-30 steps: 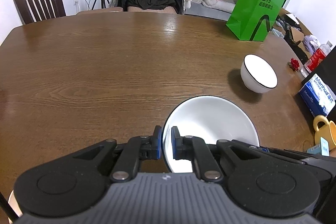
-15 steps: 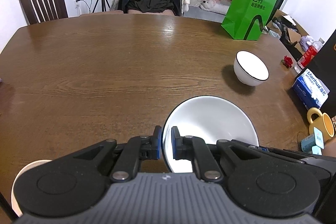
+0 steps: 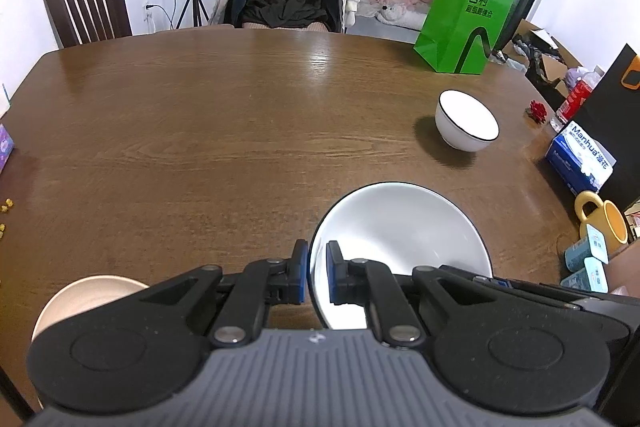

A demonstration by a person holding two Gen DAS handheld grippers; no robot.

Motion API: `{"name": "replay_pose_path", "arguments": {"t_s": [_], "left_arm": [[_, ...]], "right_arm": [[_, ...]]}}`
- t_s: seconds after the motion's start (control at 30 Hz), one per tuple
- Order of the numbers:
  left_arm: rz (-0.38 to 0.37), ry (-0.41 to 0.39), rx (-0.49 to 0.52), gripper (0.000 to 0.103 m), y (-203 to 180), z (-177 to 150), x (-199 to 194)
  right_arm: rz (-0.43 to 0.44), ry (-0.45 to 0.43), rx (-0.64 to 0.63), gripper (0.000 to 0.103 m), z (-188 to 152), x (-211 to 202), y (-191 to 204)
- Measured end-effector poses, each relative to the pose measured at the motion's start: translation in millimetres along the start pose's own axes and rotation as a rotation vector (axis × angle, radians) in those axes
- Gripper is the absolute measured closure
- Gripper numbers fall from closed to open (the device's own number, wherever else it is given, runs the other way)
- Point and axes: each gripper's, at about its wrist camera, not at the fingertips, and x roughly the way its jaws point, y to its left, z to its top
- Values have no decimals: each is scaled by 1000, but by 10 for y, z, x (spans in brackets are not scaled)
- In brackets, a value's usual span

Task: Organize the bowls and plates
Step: 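Lower the held white bowl toward the blue bowl with both tools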

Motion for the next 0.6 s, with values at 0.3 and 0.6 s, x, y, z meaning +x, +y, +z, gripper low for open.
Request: {"name": "replay_pose_path", "arguments": {"t_s": [0.3, 0.6], "left_arm": [[-7, -7, 17, 93, -19, -115, -126], [-20, -11, 44, 93, -103, -217, -240]], "right_arm": [[-1, -9, 8, 95, -155, -135, -17], [-6, -24, 25, 95, -276, -262, -91]]}}
